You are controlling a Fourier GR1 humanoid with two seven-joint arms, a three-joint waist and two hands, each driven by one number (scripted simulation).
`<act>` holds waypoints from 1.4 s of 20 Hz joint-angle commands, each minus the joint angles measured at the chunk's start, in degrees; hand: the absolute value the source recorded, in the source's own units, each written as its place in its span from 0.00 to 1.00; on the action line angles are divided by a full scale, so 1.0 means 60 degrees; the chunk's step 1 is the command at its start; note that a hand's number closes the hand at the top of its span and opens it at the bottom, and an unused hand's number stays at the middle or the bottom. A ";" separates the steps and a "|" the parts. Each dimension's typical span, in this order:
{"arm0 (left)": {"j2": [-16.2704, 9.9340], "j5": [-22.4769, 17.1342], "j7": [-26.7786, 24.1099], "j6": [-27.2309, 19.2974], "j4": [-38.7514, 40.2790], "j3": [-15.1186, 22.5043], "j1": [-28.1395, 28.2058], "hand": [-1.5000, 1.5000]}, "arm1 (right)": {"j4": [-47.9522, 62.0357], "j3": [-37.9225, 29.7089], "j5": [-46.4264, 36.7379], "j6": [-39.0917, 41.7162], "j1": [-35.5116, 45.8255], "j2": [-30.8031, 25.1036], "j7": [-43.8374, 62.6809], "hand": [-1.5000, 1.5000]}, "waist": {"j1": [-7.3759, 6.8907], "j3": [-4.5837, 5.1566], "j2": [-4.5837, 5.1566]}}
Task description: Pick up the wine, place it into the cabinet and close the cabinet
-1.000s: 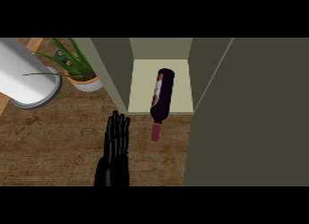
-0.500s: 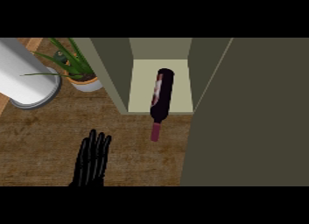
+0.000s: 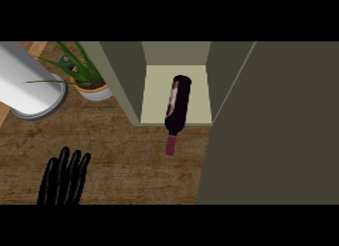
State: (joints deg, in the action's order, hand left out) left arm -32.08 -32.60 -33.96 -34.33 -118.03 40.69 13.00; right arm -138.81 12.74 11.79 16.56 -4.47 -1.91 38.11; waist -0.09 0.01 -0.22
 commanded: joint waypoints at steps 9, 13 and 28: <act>-0.1009 -0.1488 -0.0556 0.1654 -0.0402 -0.2409 0.1463 0.00 | -0.1257 0.3375 0.0046 0.0273 -0.0675 0.0299 0.0766 1.00 | -0.0042 0.0015 -0.0032; -0.1395 -0.1927 -0.0327 0.2041 -0.0471 -0.3324 0.1779 0.00 | -0.1401 0.4749 -0.0765 -0.0446 -0.0466 0.0319 0.1049 1.00 | -0.0012 0.0013 -0.0033; -0.2223 -0.3236 0.0169 0.4137 0.0099 -0.5484 0.2149 0.00 | -0.0085 0.7432 -0.3023 -0.4119 0.1723 0.0301 0.0602 1.00 | -0.0033 0.0030 -0.0048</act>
State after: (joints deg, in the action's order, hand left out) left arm -44.92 -50.47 -34.01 -11.78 -118.62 9.80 26.16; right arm -138.78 46.30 -1.59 -3.02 -0.06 -2.17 42.02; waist -0.10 0.17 -0.62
